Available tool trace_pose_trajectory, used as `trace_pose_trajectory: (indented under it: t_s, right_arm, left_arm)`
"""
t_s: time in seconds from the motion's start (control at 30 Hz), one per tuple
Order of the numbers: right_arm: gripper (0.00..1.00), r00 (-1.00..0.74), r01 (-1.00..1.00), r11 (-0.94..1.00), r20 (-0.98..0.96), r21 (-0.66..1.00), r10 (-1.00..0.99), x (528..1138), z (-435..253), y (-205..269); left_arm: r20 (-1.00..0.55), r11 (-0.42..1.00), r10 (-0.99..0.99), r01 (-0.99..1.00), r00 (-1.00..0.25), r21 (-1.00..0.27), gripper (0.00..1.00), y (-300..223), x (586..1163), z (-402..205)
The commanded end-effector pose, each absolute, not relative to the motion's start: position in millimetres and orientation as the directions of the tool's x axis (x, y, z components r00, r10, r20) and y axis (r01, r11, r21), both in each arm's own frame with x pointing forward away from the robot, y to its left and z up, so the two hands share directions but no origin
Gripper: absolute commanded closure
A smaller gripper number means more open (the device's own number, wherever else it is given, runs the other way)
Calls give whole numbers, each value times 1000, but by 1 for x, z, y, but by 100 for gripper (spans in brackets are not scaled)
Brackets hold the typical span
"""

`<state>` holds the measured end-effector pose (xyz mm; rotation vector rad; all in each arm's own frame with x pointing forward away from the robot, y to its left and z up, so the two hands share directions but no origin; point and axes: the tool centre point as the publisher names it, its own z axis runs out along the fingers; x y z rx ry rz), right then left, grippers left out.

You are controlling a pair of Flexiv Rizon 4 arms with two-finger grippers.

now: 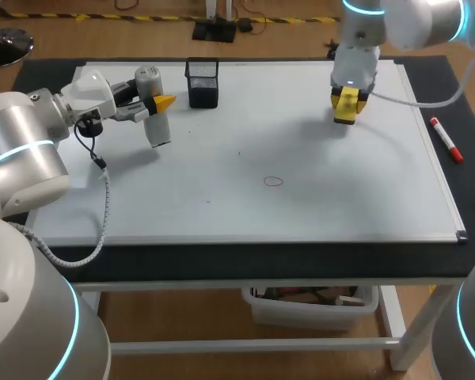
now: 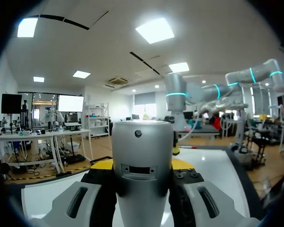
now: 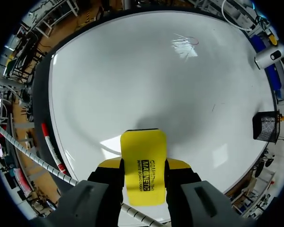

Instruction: Pick up the inspection probe, press it on each red-marked spot on the whiteboard one by one, put down the probe, pick up the eraser, and wipe off all the red marks.

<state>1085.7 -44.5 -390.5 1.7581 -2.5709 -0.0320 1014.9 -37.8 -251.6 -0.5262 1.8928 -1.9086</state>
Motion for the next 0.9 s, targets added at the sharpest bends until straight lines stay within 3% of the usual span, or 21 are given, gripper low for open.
trace_pose_trajectory:
  t_s: [0.03,0.4,0.9]
  right_arm:
    - [100,-359,-933,359,10,31,-933,1085,-387,-47]
    - [100,-359,-933,359,10,31,-933,1085,-387,-47]
    - [100,-359,-933,359,10,31,-933,1085,-387,-47]
  left_arm:
    - [-16,-7,-531,23,-847,-1000,100,-38,1015,-252]
    - [-16,-7,-531,23,-847,-1000,100,-38,1015,-252]
    - [-18,-57,-240,33,-971,-998,100,-132,983,-239]
